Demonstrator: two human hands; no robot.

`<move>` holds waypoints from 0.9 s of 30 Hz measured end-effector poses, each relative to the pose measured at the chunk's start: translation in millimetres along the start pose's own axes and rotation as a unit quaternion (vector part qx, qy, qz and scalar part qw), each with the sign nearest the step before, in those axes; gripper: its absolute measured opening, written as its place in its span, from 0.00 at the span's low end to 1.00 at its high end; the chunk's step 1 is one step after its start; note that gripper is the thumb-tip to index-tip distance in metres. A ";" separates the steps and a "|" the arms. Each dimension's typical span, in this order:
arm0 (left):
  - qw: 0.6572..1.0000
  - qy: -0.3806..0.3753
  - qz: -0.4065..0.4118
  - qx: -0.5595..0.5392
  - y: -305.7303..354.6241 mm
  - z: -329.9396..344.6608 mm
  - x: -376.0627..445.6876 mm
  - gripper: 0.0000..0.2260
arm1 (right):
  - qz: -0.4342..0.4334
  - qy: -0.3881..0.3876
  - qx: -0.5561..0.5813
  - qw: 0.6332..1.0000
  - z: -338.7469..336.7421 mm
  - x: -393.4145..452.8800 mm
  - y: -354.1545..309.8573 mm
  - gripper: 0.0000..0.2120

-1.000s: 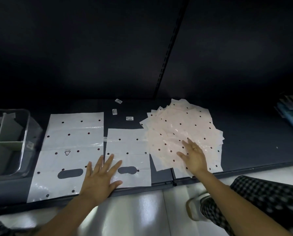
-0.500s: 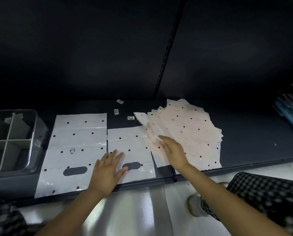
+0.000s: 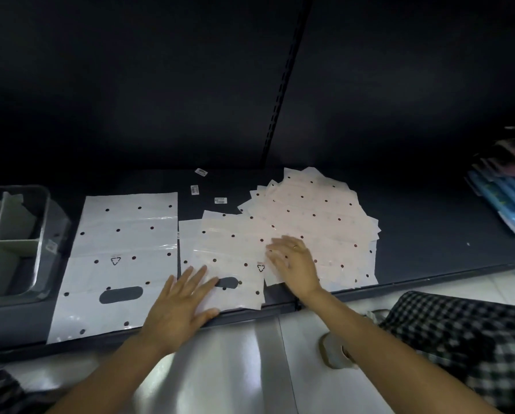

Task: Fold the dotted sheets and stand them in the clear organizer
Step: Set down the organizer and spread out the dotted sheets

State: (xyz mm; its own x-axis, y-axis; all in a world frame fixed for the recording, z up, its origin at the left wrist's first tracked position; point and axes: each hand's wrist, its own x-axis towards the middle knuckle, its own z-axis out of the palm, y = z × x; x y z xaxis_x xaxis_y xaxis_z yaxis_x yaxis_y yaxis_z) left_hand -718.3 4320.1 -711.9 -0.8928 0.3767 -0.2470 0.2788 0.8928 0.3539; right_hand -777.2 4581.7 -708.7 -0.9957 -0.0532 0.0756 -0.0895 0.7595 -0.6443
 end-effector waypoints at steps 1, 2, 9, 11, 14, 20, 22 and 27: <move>0.999 -0.015 0.004 0.042 0.1 3.1 0.1 0.51 | 0.039 0.018 -0.031 0.999 -6.5 4.3 9.5 0.17; 0.997 -0.027 0.000 0.072 -1.5 5.8 0.2 0.51 | 0.081 0.004 -0.084 0.993 -13.5 7.6 21.5 0.24; 0.994 -0.055 -0.031 0.092 -9.4 16.1 4.1 0.47 | 0.166 0.012 -0.057 0.984 -32.9 -5.3 81.7 0.17; 0.993 -0.060 -0.038 0.090 -7.3 15.7 5.6 0.49 | 0.193 0.050 0.001 0.980 -35.2 0.2 73.5 0.15; 0.993 -0.067 -0.047 0.082 -4.0 10.6 7.1 0.52 | 0.205 0.087 0.070 0.972 -40.7 4.8 55.3 0.20; 0.988 0.038 -0.063 -0.139 14.6 -13.3 12.5 0.34 | 0.082 0.033 0.102 0.991 -27.4 14.8 -4.5 0.16; 0.937 0.049 -0.093 -0.332 22.2 -26.8 15.9 0.29 | 0.019 -0.009 0.098 0.995 -13.5 12.5 -30.8 0.16; 0.708 0.040 -0.180 -0.681 16.7 -64.6 10.6 0.27 | -0.160 -0.173 0.030 0.971 31.1 -9.9 -83.8 0.17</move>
State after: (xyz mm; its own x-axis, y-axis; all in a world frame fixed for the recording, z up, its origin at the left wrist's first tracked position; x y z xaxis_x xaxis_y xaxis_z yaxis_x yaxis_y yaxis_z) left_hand -745.9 4323.1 -650.3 -0.8510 0.1215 -0.5109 -0.5248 -0.1606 0.8359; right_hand -760.5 4498.4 -679.2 -0.8642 -0.5025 0.0248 -0.3858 0.6302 -0.6739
